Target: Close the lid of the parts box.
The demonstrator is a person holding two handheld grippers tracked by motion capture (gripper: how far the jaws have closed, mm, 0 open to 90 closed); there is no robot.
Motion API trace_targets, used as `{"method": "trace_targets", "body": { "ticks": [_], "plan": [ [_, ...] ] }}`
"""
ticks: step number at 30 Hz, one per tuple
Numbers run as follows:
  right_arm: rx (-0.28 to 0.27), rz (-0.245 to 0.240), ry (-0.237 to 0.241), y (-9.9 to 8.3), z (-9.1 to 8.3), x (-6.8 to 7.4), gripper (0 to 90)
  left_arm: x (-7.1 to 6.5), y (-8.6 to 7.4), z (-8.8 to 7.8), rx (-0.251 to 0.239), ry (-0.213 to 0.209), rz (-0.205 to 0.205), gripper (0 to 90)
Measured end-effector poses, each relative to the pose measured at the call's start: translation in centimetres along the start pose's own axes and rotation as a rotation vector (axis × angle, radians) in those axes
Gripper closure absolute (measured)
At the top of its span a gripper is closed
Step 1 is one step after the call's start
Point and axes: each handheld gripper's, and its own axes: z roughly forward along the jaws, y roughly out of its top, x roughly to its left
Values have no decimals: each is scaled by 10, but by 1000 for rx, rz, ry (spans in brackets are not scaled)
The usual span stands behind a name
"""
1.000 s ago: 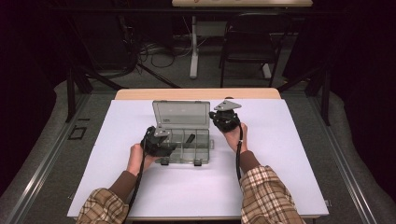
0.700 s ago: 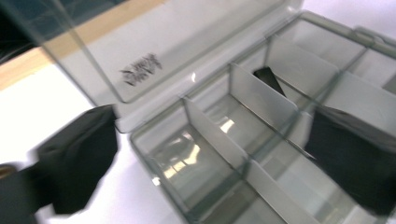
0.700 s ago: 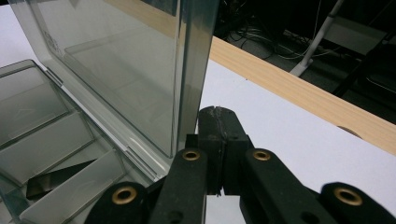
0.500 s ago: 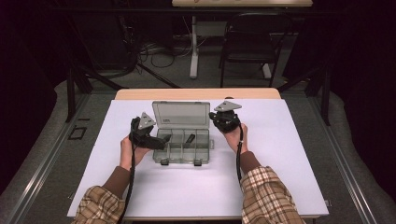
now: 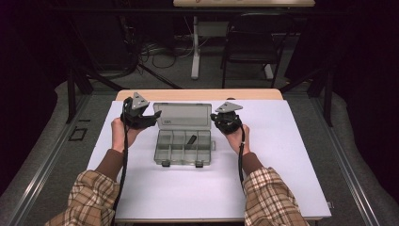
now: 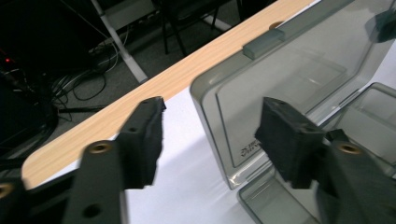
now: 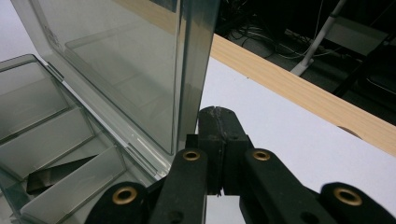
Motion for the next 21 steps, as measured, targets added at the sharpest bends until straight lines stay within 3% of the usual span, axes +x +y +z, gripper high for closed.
{"method": "trace_targets", "body": {
  "ticks": [1, 3, 9, 13, 21],
  "plan": [
    [0, 0, 0, 0, 0, 0, 899, 1, 2, 0, -3, 10, 3, 449],
    [0, -2, 1, 0, 0, 0, 899, 4, 5, 1, -11, -19, -4, 514],
    [-4, -4, 0, 1, -1, 0, 898, 3, 13, 3, 27, -20, 62, 638],
    [-3, -3, 1, 1, -1, 0, 897, 0, 14, 5, 44, -10, 97, 671],
    [1, -7, -11, 4, -10, -4, 822, 2, 13, 3, 41, -19, 110, 742]
  ]
}}
